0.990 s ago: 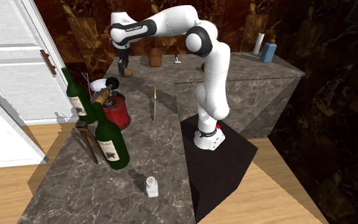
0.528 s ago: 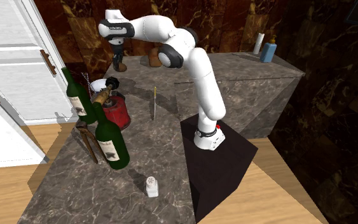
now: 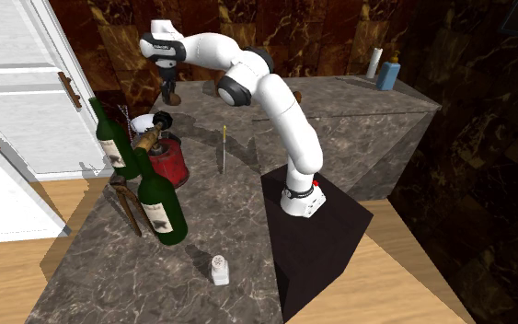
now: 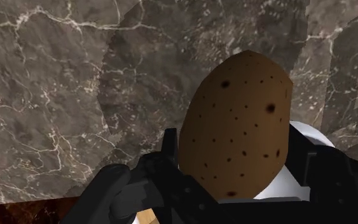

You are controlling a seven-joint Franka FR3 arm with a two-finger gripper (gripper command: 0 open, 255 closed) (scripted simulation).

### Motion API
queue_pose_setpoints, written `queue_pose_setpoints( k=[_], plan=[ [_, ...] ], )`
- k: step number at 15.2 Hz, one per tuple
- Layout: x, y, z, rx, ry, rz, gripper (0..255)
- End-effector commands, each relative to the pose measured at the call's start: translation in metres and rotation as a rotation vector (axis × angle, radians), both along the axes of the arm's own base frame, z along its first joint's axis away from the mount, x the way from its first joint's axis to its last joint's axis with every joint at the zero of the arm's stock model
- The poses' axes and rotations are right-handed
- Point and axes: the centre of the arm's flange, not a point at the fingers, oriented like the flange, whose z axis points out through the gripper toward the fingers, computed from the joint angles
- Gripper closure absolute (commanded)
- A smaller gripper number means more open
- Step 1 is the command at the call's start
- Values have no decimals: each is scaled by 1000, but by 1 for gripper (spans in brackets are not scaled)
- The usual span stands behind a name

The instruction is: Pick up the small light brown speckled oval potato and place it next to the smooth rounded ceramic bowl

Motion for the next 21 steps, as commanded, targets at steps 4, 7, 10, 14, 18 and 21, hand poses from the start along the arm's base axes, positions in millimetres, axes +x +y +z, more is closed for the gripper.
queue_pose_setpoints(
  k=[4,7,10,14,18,21],
  plan=[
    [-1,-1,-26,-1,0,0,255],
    [-1,-1,-42,-1,0,0,255],
    [-1,-1,-57,-1,0,0,255],
    [-1,-1,-79,-1,0,0,255],
    [-1,-1,-100,-1,0,0,255],
    [-1,0,-113,-1,0,0,255]
  ],
)
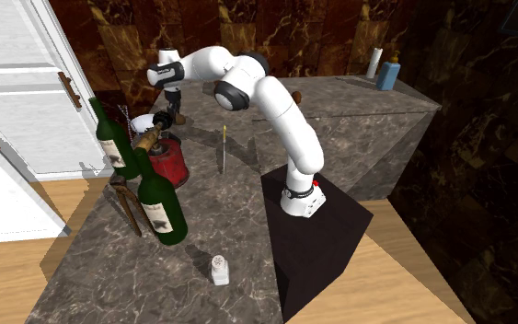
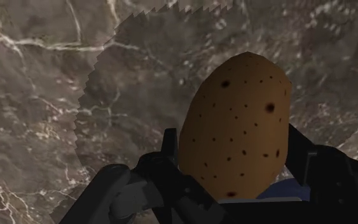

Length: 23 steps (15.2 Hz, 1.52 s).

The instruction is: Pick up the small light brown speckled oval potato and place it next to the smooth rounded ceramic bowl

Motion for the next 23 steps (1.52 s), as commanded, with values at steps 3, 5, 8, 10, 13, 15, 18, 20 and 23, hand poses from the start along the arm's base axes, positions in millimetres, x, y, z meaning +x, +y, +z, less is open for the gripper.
queue_pose_setpoints(
  k=[3,5,8,10,13,15,18,20,23],
  plan=[
    [0,0,-3,-1,-1,0,255],
    [0,0,-3,-1,-1,0,255],
    [0,0,-3,-1,-1,0,0],
    [0,0,-3,-1,-1,0,0],
    [0,0,-3,-1,-1,0,0],
    [-3,3,23,-1,-1,0,0],
    [-5,5,46,-1,-1,0,0],
    [-5,5,46,-1,-1,0,0],
    [-5,5,46,-1,-1,0,0]
  ],
)
